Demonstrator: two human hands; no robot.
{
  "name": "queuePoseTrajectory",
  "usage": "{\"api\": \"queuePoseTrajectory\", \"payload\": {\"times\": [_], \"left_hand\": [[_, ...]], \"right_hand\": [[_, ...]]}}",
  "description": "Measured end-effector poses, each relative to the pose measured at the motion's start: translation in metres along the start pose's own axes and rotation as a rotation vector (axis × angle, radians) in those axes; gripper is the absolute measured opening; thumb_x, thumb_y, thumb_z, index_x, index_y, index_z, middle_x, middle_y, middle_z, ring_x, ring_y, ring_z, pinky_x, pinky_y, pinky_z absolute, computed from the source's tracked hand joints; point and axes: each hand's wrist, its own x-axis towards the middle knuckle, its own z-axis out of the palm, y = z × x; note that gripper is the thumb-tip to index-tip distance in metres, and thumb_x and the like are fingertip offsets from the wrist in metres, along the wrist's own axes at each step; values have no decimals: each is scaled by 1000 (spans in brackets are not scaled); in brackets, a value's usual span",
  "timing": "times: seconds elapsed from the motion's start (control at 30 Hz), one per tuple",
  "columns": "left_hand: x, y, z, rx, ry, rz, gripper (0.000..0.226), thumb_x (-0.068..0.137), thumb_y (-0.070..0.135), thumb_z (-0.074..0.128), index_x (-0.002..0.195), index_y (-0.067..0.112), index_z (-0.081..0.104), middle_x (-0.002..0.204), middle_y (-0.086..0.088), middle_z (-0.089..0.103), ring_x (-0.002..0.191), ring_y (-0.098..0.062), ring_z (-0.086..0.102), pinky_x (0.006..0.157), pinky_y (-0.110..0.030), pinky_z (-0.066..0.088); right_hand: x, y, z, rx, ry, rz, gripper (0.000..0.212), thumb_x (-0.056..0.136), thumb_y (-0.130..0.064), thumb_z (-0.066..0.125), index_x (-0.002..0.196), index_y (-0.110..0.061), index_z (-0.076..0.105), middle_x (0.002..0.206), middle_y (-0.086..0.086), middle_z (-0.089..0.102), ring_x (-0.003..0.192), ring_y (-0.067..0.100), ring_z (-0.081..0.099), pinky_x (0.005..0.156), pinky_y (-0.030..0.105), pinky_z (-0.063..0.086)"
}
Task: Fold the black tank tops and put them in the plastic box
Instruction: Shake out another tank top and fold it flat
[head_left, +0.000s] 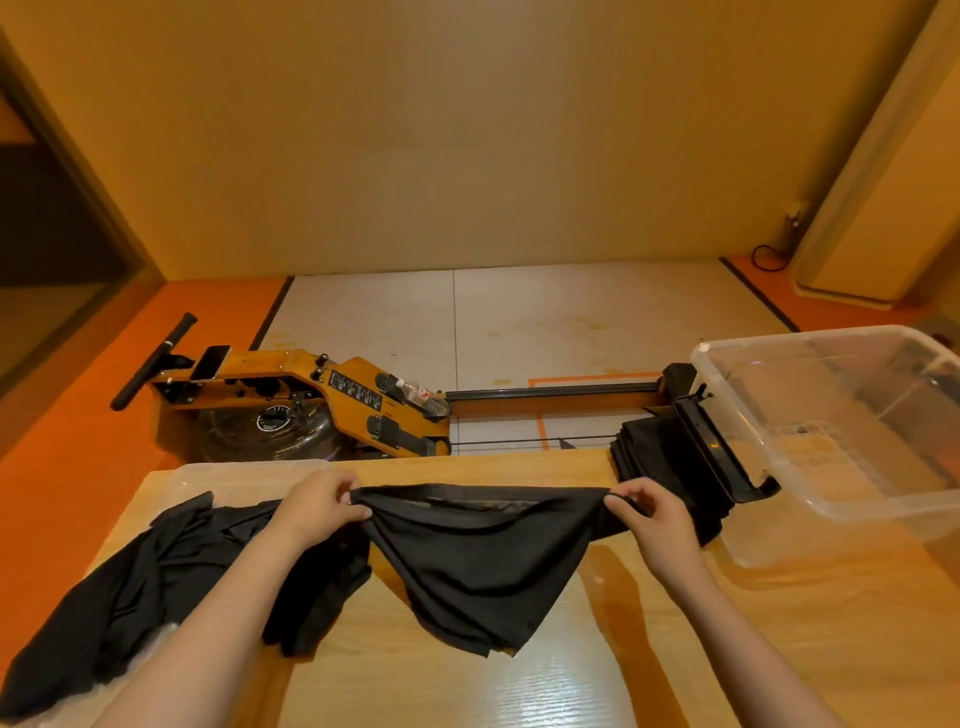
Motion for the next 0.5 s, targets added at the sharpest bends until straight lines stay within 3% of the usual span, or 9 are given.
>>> {"api": "queuePoseTrajectory", "payload": {"times": [0.13,0.23,0.33,0.5], "left_hand": [[-3,25,-46,-91,119,45,19,79,12,77,74,3,61,90,-4,59,85,-16,56,73,-27,42],[-12,47,-90,-219,162,54,12,82,6,72,79,-1,62,91,-5,65,82,-12,62,72,-22,48],[-24,66,-132,-314,182,76,9,87,12,67,82,6,64,89,-6,69,84,-16,66,78,-32,51],[-40,98,-173,-302,373,163,10,91,18,64,86,9,67,86,-5,69,72,0,62,72,-23,43]], "right_hand": [[32,-41,2,72,59,-96,4,93,-14,60,90,-12,62,89,-1,63,87,7,58,73,18,43],[58,-74,-7,101,105,-185,7,95,-17,56,96,-11,60,90,-4,60,86,2,55,67,9,42],[82,-108,-17,168,187,-288,5,97,-15,54,96,-10,56,87,-4,57,81,2,54,65,4,41],[109,-157,-29,295,246,-412,4,97,-15,54,93,-17,55,86,-6,57,80,5,54,74,19,43]]}}
